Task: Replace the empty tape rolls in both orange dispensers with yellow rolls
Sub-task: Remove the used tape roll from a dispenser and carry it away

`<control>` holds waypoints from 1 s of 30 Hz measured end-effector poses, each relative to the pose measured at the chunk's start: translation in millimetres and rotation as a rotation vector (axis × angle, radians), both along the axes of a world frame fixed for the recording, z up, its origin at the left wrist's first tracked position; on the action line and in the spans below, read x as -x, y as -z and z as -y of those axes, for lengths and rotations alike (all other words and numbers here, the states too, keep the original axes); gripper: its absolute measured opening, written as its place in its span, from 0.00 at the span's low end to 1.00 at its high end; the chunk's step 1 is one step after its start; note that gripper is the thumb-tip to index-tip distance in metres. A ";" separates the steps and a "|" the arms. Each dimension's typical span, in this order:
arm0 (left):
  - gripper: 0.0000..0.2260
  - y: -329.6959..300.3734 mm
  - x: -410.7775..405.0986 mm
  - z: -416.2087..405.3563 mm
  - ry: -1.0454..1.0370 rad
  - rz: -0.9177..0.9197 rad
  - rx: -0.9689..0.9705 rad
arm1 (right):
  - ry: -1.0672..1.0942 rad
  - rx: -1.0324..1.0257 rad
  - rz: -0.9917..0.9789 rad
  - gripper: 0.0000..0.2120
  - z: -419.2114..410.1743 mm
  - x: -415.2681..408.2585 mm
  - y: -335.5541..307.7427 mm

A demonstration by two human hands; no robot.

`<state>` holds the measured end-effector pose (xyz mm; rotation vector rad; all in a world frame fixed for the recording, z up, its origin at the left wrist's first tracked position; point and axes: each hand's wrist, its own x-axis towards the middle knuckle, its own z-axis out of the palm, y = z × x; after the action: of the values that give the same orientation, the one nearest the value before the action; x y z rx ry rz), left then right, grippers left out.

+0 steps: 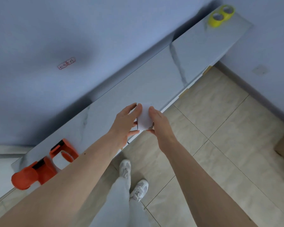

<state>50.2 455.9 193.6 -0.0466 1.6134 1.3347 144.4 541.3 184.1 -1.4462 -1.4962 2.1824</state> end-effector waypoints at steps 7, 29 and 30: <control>0.15 -3.6 6.6 -92.5 0.077 -0.023 0.005 | 0.055 -0.001 0.017 0.16 -85.5 2.5 0.0; 0.10 -5.0 4.0 -384.1 0.123 0.035 0.033 | 0.119 0.063 0.021 0.16 -372.4 -4.3 2.9; 0.12 -5.5 0.9 -398.2 0.118 0.030 0.030 | 0.108 0.058 0.022 0.16 -387.6 -6.6 1.4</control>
<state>49.3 854.1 199.2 0.0104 1.5861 1.2143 150.9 928.9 182.7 -1.5351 -1.3386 2.1703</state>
